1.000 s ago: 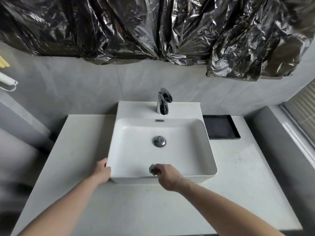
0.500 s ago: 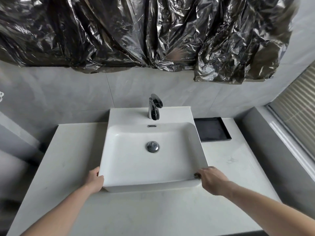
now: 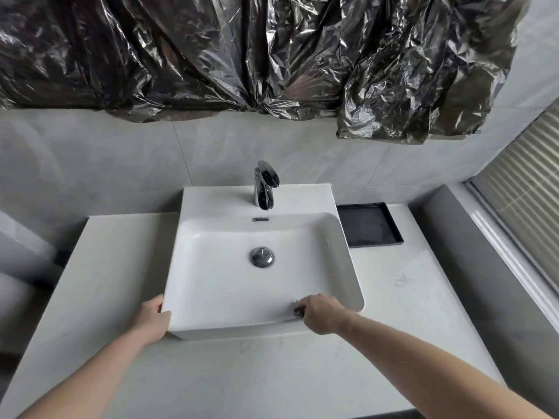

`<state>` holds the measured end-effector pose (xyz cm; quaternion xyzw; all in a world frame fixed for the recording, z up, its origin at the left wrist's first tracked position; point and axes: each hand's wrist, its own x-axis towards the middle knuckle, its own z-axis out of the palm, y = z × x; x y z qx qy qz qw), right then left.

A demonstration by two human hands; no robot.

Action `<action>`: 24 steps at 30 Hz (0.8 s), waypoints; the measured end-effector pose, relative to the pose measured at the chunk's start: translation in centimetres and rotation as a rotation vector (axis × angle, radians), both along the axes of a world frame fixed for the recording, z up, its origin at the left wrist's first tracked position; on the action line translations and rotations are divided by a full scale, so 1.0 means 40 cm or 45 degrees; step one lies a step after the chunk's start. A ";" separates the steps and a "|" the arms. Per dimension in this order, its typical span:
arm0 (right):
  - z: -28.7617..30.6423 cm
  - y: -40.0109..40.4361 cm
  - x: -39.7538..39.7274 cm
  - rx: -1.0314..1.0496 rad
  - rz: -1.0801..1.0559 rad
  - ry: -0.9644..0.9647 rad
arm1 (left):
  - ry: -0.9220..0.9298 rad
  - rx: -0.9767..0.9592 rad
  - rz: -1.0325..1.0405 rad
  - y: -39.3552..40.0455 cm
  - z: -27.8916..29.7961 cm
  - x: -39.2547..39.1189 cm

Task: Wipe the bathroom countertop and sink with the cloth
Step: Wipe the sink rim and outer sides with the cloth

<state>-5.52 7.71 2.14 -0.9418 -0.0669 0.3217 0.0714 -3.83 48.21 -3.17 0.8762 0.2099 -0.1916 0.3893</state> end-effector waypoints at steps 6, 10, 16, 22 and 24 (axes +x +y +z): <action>0.083 -0.133 0.042 -0.371 0.297 0.039 | 0.009 -0.042 0.014 0.002 0.014 0.002; 0.081 -0.197 0.062 -0.596 0.498 -0.090 | 0.014 -0.008 0.019 -0.007 0.022 0.000; 0.042 -0.162 0.075 -0.600 0.370 -0.169 | -0.025 0.067 0.038 -0.021 0.032 -0.008; 0.069 -0.178 0.024 -0.444 0.212 0.039 | 0.052 0.236 -0.064 -0.021 0.057 0.003; 0.086 -0.163 0.017 -0.440 0.178 0.116 | 0.101 0.302 -0.102 -0.008 0.069 0.020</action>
